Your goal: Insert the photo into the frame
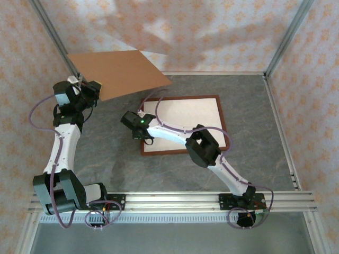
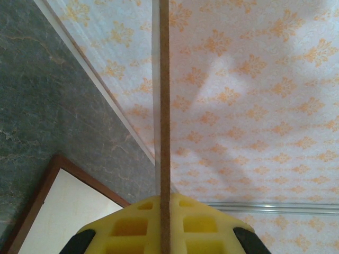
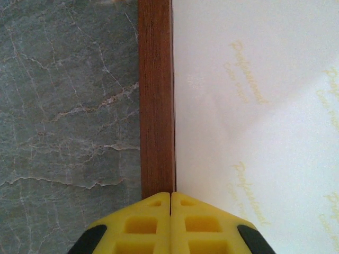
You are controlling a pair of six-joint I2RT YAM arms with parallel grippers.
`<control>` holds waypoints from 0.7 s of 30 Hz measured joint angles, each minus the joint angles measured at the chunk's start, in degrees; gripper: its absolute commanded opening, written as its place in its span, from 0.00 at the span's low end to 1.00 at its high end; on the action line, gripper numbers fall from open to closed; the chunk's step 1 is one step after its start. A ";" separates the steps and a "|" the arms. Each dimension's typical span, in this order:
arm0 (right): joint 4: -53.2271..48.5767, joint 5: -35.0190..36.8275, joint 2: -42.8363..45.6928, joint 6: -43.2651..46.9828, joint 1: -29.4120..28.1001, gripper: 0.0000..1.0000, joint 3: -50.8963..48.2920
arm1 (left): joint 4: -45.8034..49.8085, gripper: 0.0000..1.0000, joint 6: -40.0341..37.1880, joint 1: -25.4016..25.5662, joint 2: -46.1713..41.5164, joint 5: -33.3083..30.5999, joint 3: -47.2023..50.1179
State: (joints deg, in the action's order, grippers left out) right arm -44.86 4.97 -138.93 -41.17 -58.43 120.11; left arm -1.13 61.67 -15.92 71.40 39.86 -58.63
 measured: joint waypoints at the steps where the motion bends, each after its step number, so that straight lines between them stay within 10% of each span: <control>1: 0.00 0.07 0.00 0.00 -0.02 0.12 0.00 | 0.00 0.00 0.00 0.00 0.00 0.02 0.00; 21: 3.48 -0.92 6.91 0.79 -0.09 0.44 -10.95 | 0.00 0.00 0.00 0.00 0.00 0.02 0.00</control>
State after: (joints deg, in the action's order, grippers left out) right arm -41.39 4.05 -132.03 -40.38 -58.52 109.16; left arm -1.13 61.67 -15.92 71.40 39.88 -58.63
